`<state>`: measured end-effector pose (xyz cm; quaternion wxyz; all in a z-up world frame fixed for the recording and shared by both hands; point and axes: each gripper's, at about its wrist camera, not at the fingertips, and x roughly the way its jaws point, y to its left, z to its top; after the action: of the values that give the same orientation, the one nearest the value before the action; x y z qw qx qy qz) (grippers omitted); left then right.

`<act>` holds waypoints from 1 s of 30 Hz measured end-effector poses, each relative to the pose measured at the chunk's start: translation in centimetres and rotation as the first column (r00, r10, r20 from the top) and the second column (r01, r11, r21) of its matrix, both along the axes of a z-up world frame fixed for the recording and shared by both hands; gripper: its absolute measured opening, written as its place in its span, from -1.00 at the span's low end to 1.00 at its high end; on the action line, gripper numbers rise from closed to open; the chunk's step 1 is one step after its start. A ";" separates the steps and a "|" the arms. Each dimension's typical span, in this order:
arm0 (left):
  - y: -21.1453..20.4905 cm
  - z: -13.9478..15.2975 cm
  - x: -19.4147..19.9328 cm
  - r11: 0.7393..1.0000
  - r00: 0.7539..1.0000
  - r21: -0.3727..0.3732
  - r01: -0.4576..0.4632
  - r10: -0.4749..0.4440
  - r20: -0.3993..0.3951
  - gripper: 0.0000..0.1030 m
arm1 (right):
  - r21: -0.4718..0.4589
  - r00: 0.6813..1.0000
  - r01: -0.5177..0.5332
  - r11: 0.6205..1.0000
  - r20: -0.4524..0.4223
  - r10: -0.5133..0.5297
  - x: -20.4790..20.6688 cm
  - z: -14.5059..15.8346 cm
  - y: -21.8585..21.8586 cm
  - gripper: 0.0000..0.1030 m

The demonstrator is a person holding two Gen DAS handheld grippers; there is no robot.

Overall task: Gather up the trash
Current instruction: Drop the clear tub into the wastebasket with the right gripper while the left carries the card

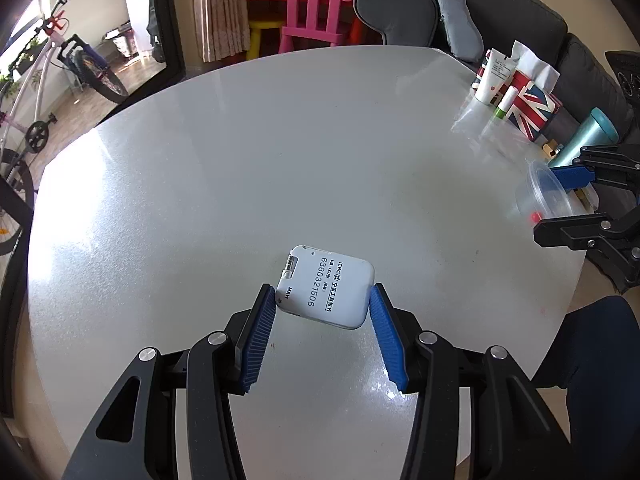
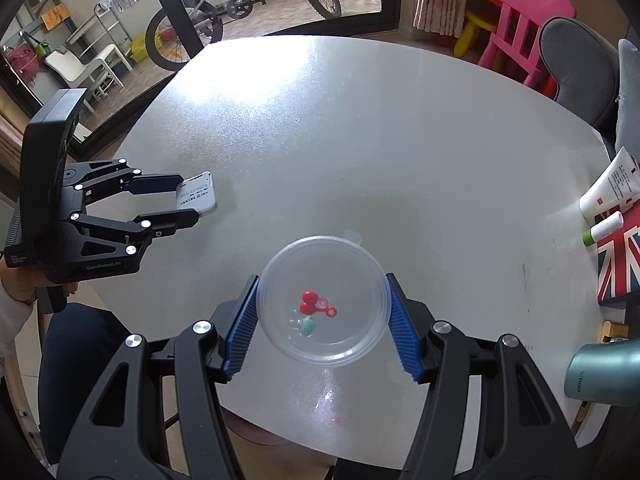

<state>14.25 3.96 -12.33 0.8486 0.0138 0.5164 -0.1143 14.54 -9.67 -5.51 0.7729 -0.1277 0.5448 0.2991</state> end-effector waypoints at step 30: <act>-5.2 9.2 -18.5 0.992 0.998 -0.120 -0.045 0.051 0.047 -0.07 | 0.068 0.997 -0.072 0.995 0.021 0.070 -18.8 3.5 -4.7 0.16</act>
<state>-4.26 -1.26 -3.09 0.8631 -0.0463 0.4875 -0.1239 -4.25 -14.41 -2.02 0.7706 -0.1231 0.5223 0.3437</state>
